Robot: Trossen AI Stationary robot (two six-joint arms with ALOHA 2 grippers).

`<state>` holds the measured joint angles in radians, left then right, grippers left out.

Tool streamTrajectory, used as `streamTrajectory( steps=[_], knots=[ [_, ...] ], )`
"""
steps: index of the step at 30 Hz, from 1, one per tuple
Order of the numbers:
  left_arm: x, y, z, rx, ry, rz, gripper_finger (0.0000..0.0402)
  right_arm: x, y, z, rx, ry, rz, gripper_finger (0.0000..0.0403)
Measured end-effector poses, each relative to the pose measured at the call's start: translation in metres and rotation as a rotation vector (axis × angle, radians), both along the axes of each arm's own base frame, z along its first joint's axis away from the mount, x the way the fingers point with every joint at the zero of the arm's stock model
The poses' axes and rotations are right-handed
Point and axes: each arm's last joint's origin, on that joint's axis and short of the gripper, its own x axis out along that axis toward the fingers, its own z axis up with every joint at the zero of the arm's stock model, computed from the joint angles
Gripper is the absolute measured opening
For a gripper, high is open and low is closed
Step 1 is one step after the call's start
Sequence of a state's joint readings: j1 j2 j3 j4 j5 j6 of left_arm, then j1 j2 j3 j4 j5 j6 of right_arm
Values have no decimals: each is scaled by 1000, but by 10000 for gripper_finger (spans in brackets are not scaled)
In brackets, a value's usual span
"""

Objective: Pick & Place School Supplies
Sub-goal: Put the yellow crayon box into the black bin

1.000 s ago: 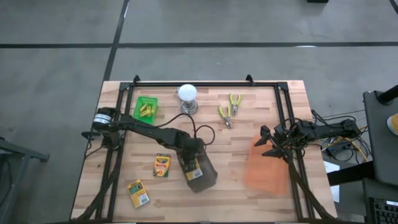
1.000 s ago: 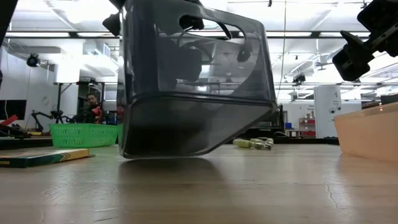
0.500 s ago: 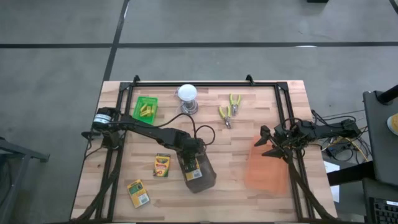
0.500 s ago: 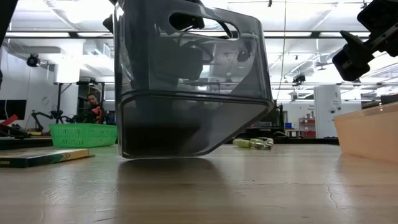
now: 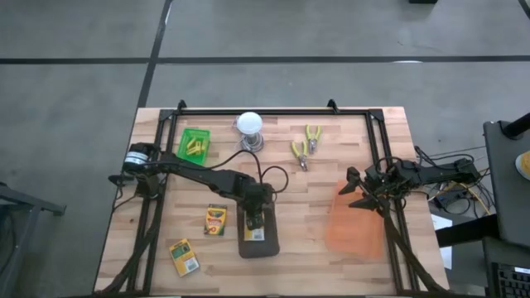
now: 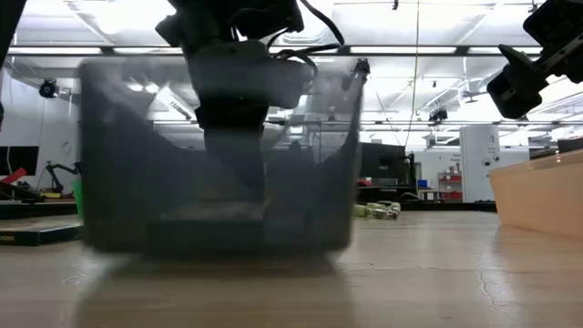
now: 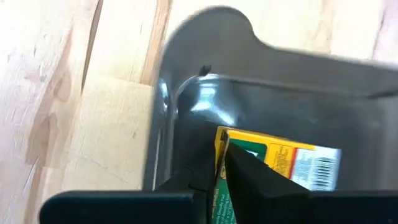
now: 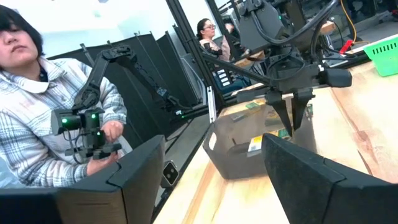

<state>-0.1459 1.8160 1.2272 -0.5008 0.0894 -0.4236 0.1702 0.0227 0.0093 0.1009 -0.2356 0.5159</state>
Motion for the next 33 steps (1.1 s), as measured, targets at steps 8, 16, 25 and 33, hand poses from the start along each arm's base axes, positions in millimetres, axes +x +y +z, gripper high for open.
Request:
streamTrajectory(
  steps=[8,16,25,33],
  knots=[
    [2,0,3,-7,-8,-3,40,0,0,0,0,0,0,267],
    [2,-1,3,-11,-4,5,39,0,0,0,0,0,0,258],
    [2,-1,3,-16,-3,14,39,0,0,0,0,0,0,267],
    [1,-1,3,-37,1,8,49,0,0,0,0,0,0,261]
  ],
)
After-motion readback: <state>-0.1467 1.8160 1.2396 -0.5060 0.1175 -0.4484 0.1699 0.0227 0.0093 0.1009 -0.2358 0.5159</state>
